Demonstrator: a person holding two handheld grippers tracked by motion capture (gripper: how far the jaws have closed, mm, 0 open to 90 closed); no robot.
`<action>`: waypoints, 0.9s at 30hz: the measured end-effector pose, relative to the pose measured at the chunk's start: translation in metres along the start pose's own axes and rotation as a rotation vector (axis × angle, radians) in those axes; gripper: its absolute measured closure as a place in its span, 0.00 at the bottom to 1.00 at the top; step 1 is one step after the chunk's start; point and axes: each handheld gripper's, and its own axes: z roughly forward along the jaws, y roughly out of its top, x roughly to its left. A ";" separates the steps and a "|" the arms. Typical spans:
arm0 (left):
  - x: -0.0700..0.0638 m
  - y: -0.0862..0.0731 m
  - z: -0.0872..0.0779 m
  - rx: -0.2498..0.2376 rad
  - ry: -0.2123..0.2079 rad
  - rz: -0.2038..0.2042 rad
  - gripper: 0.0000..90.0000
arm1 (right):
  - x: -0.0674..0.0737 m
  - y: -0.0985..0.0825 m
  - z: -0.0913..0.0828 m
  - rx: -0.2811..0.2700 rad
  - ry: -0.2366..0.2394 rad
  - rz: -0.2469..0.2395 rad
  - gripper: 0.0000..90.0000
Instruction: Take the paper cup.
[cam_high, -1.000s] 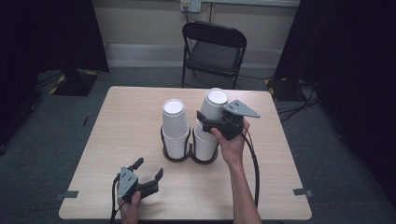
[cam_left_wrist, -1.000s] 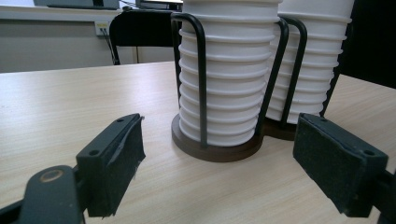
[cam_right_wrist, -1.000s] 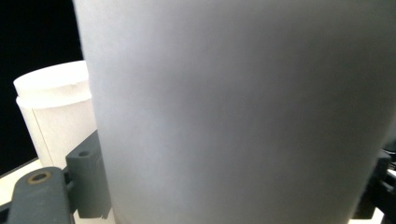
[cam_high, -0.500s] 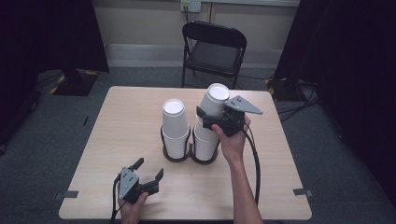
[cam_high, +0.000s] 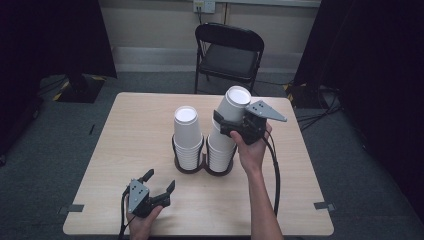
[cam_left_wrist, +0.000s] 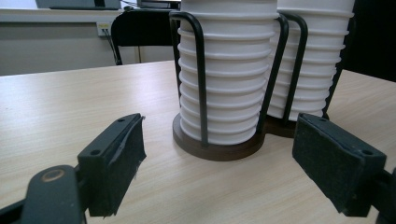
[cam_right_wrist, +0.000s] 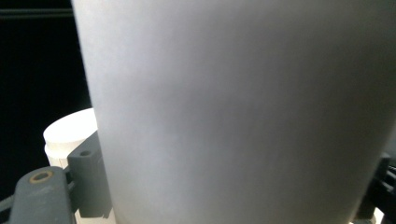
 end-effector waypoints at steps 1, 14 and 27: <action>0.000 0.000 0.000 0.002 0.003 0.000 0.19 | 0.000 0.000 0.000 0.000 0.000 0.000 0.15; 0.000 0.000 0.000 0.006 -0.008 0.010 0.19 | -0.006 0.003 -0.014 -0.049 -0.002 0.064 0.15; 0.002 0.001 0.002 0.035 -0.046 -0.019 0.22 | -0.015 0.002 -0.037 -0.045 -0.019 0.096 0.15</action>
